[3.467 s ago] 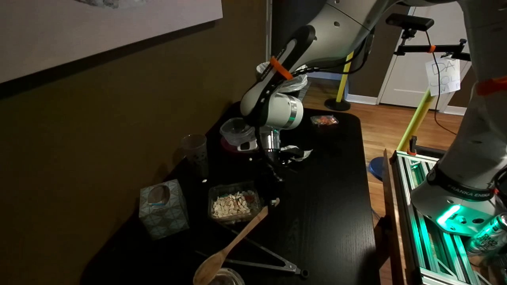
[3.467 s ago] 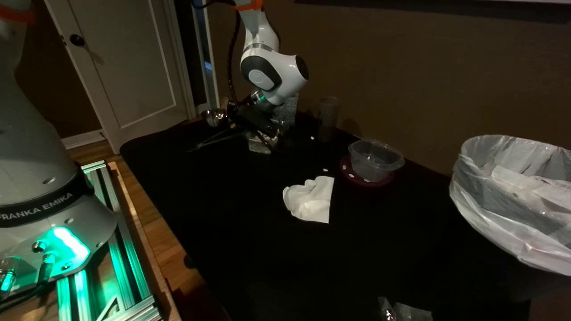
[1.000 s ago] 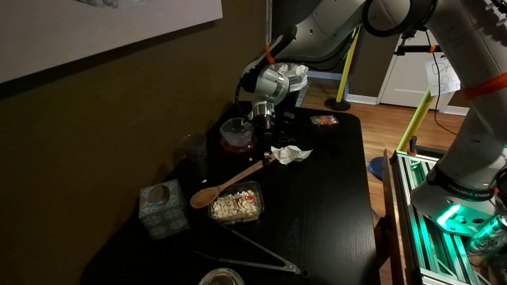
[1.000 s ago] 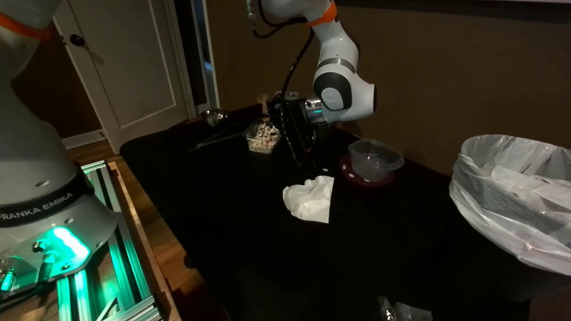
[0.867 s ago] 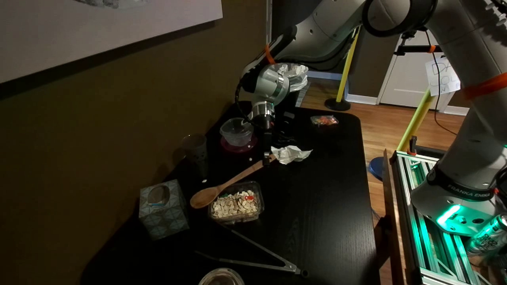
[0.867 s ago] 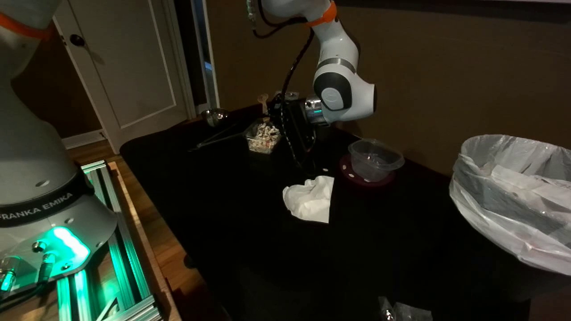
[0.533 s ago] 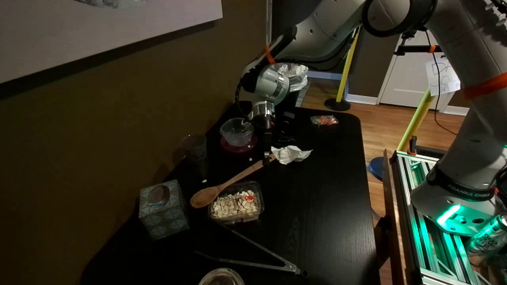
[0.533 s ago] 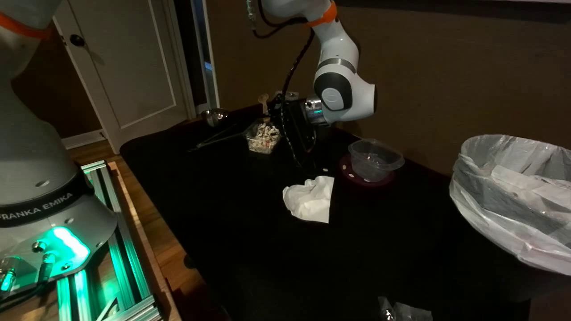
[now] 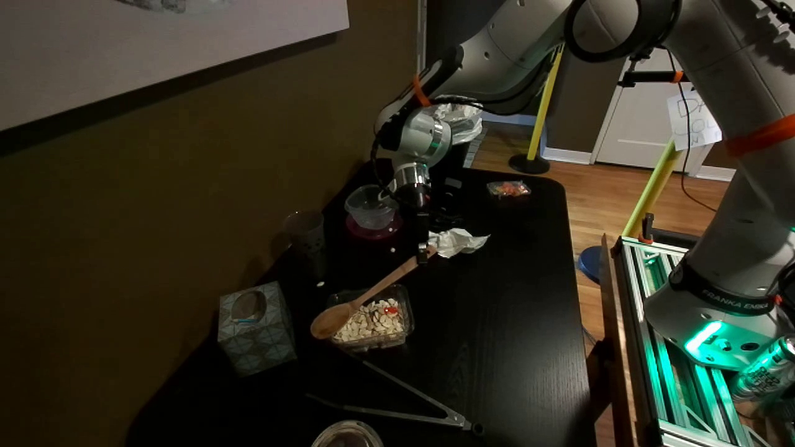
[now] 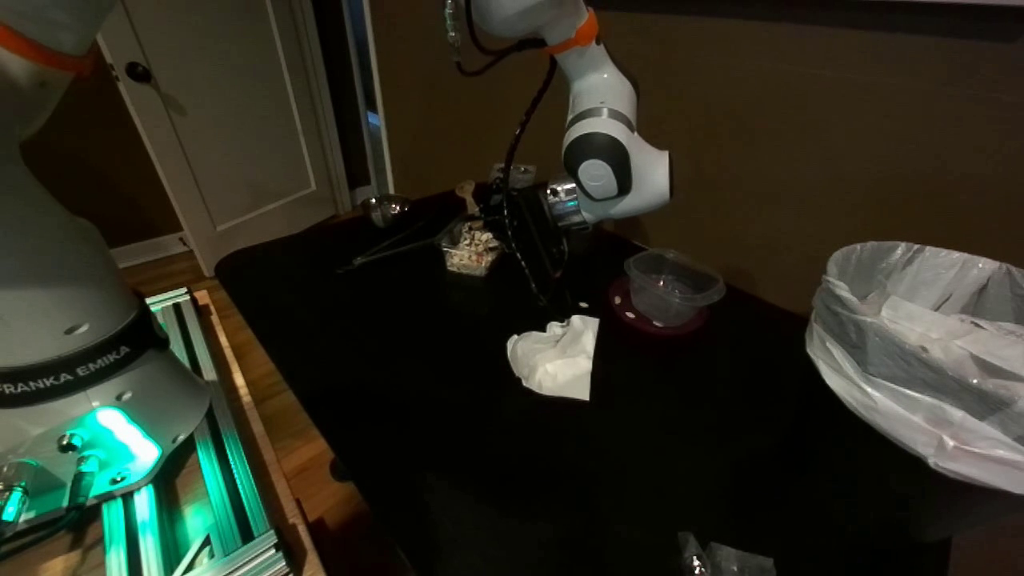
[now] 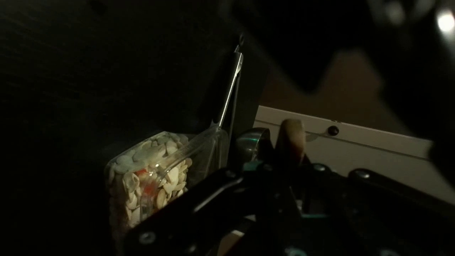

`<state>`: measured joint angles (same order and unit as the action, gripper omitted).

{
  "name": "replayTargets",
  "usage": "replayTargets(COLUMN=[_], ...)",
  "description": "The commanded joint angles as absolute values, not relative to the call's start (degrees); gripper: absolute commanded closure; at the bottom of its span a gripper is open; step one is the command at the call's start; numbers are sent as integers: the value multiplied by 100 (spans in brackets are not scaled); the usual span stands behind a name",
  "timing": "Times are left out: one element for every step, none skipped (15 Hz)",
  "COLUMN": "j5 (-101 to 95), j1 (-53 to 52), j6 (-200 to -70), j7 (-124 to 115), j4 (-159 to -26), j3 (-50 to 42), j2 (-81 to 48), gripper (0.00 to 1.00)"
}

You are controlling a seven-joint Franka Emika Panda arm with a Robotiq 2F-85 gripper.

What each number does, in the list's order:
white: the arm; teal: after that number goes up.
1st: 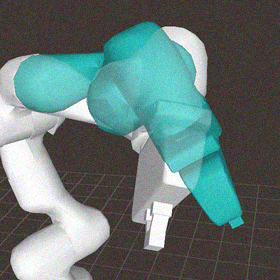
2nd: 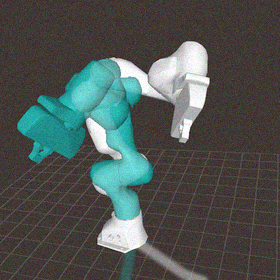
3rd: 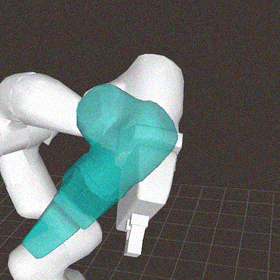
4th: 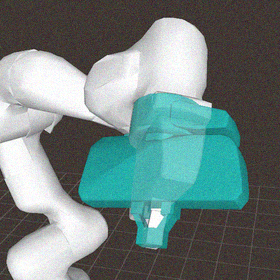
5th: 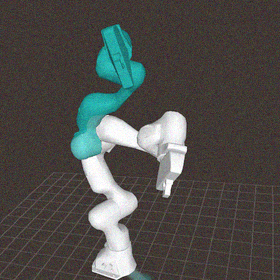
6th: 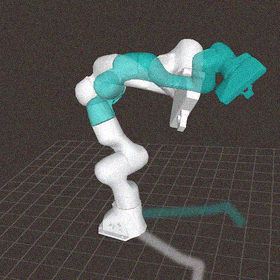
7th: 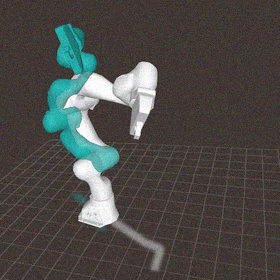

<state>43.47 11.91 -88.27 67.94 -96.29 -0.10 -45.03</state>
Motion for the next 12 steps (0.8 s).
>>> replayTargets(j5=[4319,4287,4255,4274,4280,4273,4285,4292,4283,4267,4252,4224], j1=[1111,1081,1063,1072,1069,1073,1088,1117,1130,1149,1161,1169], j6=[-9077,-9148,-9204,-9249,-9286,-9331,-9357,-9365,-9373,-9369,-9364,-9364], j7=[6815,6797,6803,6786,6773,6769,6764,6764,6765,6766,6759,6761], j4=[-9408,-9357,-9311,-9232,-9183,-9113,-9060,-8990,-8935,-8859,-8799,-8731], j3=[137,148,169,189,201,205,216,221,223,217,214,208], j2=[-4725,-4771,-4814,-4888,-4935,-5003,-5055,-5121,-5170,-5230,-5280,-5330], gripper=[97,97,97,97,97,97,97,97,97,97,97,97])
